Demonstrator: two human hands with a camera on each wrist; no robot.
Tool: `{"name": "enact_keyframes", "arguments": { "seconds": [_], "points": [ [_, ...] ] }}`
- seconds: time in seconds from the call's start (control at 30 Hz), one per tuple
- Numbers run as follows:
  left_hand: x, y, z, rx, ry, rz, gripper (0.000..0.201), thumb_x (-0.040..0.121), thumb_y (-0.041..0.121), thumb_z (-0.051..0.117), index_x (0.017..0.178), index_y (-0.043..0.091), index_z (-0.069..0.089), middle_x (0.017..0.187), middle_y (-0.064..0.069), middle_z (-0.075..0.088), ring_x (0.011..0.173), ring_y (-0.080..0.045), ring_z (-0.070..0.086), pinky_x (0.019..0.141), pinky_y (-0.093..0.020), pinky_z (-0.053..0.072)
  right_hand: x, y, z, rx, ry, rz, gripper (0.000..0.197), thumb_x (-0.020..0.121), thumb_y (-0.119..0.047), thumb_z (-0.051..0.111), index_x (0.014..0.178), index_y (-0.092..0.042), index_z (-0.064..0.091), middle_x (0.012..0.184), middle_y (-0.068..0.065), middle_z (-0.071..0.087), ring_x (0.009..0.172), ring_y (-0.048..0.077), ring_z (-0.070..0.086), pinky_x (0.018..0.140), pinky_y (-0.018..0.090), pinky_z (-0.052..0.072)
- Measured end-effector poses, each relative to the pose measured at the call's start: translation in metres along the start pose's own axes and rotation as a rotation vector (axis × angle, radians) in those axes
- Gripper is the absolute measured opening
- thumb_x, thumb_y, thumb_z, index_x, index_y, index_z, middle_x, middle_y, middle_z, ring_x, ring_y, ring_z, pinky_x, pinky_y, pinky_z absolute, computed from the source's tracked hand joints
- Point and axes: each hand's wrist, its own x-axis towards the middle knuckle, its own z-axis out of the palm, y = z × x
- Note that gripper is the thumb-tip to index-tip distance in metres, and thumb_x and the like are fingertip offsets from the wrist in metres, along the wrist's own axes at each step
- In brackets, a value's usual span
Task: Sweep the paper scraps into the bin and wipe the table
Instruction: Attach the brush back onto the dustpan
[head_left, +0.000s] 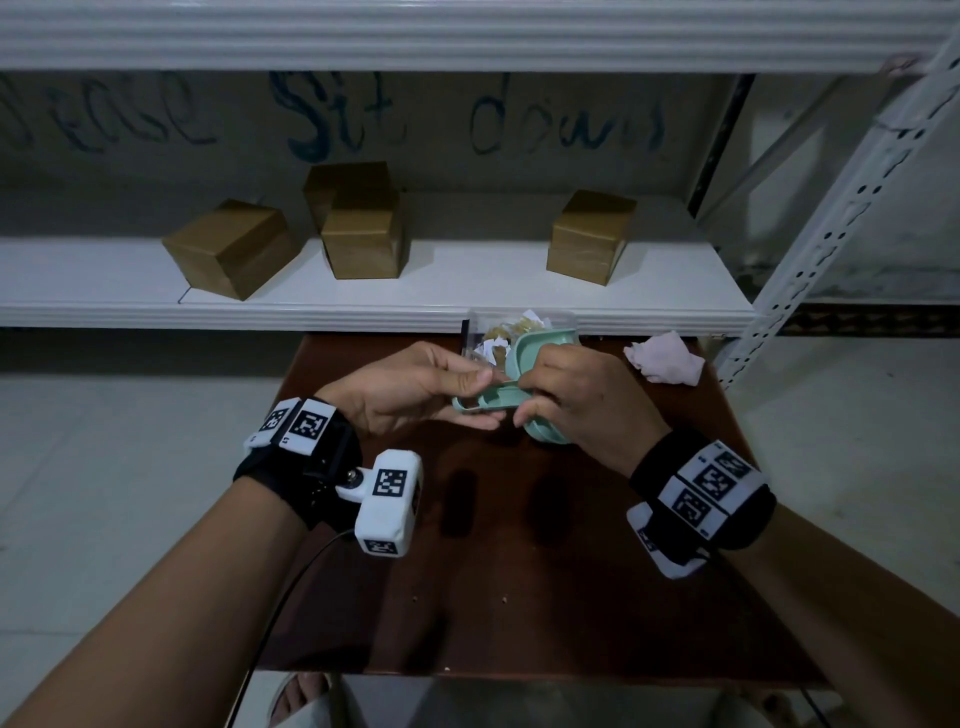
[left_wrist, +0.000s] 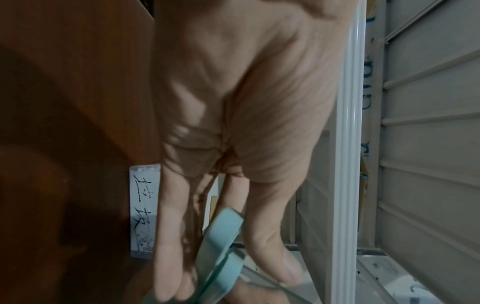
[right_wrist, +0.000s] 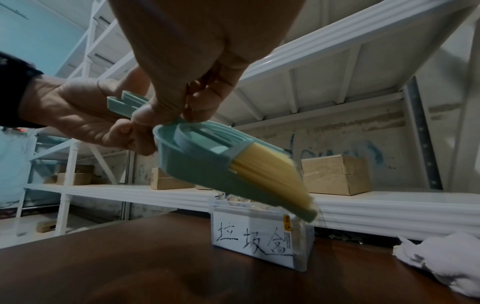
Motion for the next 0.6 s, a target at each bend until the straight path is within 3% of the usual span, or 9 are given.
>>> {"name": "enact_keyframes", "arguments": {
  "seconds": [0.1, 0.23, 0.33, 0.43, 0.6],
  "points": [
    [0.001, -0.002, 0.0, 0.054, -0.013, -0.014, 0.063, 0.075, 0.013, 0.078, 0.128, -0.015, 0.06, 0.118, -0.034, 0.068, 0.103, -0.035, 0.071, 0.091, -0.037, 0.061, -0.001, -0.006, 0.002, -0.02, -0.018, -0.058, 0.038, 0.09, -0.046, 0.062, 0.088, -0.011, 0.074, 0.083, 0.001, 0.062, 0.078, 0.021, 0.06, 0.068, 0.043, 0.052],
    [0.001, -0.003, 0.001, 0.113, 0.004, -0.034, 0.046, 0.081, 0.0, 0.074, 0.123, -0.016, 0.063, 0.108, -0.03, 0.073, 0.093, -0.029, 0.075, 0.085, -0.032, 0.062, -0.004, -0.012, 0.005, -0.006, 0.011, -0.083, 0.03, 0.088, -0.037, 0.074, 0.098, -0.009, 0.076, 0.084, 0.004, 0.063, 0.079, 0.024, 0.062, 0.069, 0.041, 0.055],
    [0.0, -0.003, 0.004, 0.123, 0.04, -0.03, 0.037, 0.086, -0.011, 0.066, 0.122, -0.02, 0.062, 0.108, -0.033, 0.071, 0.086, -0.027, 0.075, 0.077, -0.029, 0.063, -0.004, -0.014, 0.007, 0.055, 0.067, -0.023, 0.032, 0.084, -0.038, 0.079, 0.091, -0.008, 0.075, 0.082, 0.004, 0.064, 0.076, 0.025, 0.063, 0.067, 0.041, 0.055],
    [0.001, -0.005, 0.007, 0.107, 0.064, -0.016, 0.033, 0.09, -0.016, 0.058, 0.122, -0.024, 0.059, 0.116, -0.042, 0.064, 0.089, -0.031, 0.074, 0.083, -0.035, 0.064, -0.002, -0.015, 0.008, 0.091, 0.122, 0.015, 0.034, 0.079, -0.041, 0.079, 0.082, -0.007, 0.074, 0.079, 0.003, 0.065, 0.072, 0.024, 0.063, 0.063, 0.038, 0.055],
    [0.003, -0.006, 0.009, 0.099, 0.103, -0.004, 0.033, 0.09, -0.013, 0.06, 0.121, -0.024, 0.06, 0.11, -0.035, 0.07, 0.091, -0.031, 0.074, 0.083, -0.033, 0.063, -0.001, -0.016, 0.008, 0.07, 0.148, 0.025, 0.035, 0.078, -0.04, 0.082, 0.078, -0.007, 0.071, 0.075, 0.003, 0.063, 0.068, 0.024, 0.062, 0.059, 0.037, 0.054]
  ]
}}
